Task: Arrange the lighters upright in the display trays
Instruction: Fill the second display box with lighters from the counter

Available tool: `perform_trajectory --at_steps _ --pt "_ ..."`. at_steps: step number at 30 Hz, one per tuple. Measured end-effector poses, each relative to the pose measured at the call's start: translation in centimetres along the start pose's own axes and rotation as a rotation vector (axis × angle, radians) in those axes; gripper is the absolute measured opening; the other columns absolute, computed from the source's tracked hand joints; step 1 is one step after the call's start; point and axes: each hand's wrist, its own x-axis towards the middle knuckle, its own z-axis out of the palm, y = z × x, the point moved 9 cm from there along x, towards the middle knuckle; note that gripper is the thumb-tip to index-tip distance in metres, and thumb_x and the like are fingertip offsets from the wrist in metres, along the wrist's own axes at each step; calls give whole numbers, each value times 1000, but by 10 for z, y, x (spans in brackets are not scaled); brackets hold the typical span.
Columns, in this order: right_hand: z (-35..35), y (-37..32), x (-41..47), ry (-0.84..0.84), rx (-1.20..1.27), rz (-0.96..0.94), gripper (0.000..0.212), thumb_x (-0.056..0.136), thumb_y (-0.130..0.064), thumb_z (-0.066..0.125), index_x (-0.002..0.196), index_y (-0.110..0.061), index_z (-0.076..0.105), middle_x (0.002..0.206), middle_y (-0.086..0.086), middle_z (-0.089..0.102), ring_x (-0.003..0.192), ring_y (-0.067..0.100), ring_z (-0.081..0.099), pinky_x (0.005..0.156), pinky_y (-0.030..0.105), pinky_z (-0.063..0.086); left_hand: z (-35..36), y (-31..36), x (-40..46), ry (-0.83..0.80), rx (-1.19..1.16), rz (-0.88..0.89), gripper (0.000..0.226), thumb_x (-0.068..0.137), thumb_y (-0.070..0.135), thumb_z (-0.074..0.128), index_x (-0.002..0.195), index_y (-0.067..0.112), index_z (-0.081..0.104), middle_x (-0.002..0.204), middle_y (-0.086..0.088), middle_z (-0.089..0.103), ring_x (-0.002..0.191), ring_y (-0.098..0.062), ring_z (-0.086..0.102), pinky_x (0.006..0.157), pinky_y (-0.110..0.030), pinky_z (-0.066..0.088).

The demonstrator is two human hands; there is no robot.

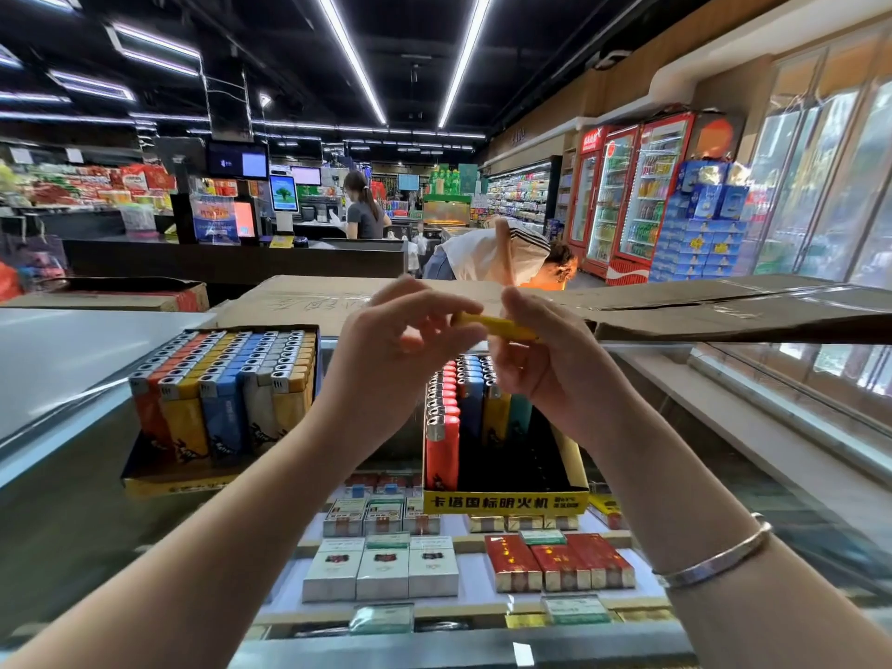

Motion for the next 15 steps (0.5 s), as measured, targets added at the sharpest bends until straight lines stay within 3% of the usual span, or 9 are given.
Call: perform_trajectory --at_steps 3,5,8,12,15 --pt "-16 -5 2 110 -57 -31 19 74 -29 66 74 -13 56 61 2 59 50 13 55 45 20 47 -12 -4 2 73 -45 -36 17 73 33 64 89 28 66 83 15 63 75 1 58 65 -13 48" --pt "-35 -9 1 252 -250 -49 14 81 -22 65 74 -14 57 68 3 60 61 14 57 56 21 48 -12 -10 2 72 -60 -88 19 71 33 65 89 29 65 78 20 67 70 2 62 63 -12 48" --pt "-63 -8 -2 436 -514 13 8 87 -14 60 80 -10 60 80 6 60 75 14 55 65 23 41 -3 -14 1 9 -56 -135 23 67 30 67 89 29 61 75 12 69 71 -2 66 66 -14 51" --pt "-78 14 -5 414 -646 259 5 87 -14 59 91 -11 62 94 5 61 84 13 53 63 25 37 18 -13 2 -141 161 -104 15 71 29 69 82 29 61 78 15 66 72 -1 65 73 -23 56" --pt "-75 23 -5 362 -632 311 8 88 -12 59 95 -9 61 91 6 59 85 16 54 65 24 42 30 -11 4 -195 325 -47 20 74 24 72 92 27 66 82 17 63 72 -2 65 71 -29 57"
